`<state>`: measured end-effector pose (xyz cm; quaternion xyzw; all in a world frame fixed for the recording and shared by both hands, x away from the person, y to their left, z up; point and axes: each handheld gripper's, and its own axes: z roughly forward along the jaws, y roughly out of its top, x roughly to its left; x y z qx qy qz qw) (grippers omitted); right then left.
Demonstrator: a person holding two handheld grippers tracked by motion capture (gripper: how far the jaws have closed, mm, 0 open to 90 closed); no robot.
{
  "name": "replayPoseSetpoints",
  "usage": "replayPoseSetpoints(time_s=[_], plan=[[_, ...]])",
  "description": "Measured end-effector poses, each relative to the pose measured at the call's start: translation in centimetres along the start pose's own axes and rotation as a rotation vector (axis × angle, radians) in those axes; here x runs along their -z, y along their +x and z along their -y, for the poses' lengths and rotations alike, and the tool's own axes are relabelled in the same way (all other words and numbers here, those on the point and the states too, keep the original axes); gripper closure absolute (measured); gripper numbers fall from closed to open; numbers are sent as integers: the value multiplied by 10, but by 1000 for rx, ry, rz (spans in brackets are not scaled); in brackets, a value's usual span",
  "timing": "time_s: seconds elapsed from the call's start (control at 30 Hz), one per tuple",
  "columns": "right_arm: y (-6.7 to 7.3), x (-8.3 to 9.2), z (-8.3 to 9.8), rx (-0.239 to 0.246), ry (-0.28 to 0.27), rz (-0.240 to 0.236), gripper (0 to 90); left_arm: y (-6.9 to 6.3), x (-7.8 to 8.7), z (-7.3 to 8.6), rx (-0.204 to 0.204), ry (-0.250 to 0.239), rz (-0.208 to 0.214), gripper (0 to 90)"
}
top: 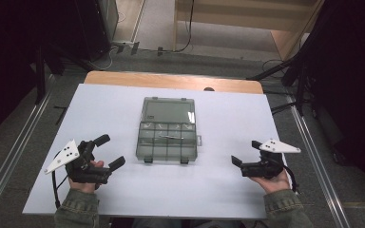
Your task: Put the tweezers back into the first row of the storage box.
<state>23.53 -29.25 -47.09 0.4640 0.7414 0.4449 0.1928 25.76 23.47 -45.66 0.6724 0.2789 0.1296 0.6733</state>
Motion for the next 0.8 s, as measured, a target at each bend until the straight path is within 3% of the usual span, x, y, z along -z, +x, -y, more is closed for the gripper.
replayPoseSetpoints(time_s=[0.2, 0.27, 0.37, 0.53, 0.8], plan=[[-3, 9, 19, -22, -115, 4, 8, 0, 0, 0, -1, 1, 0, 0], [-4, 13, 28, -35, -180, 7, 15, 0, -1, 0, 0, 1, 0, 0], [-4, 14, 34, -43, -215, 17, 15, 0, -1, 0, 1, 1, 0, 0], [-6, 15, 41, -66, -211, 25, 17, 0, -1, 1, 3, 1, 3, 0], [-4, 18, 38, -34, -212, 50, 21, 0, -1, 0, 3, 0, 9, 0]])
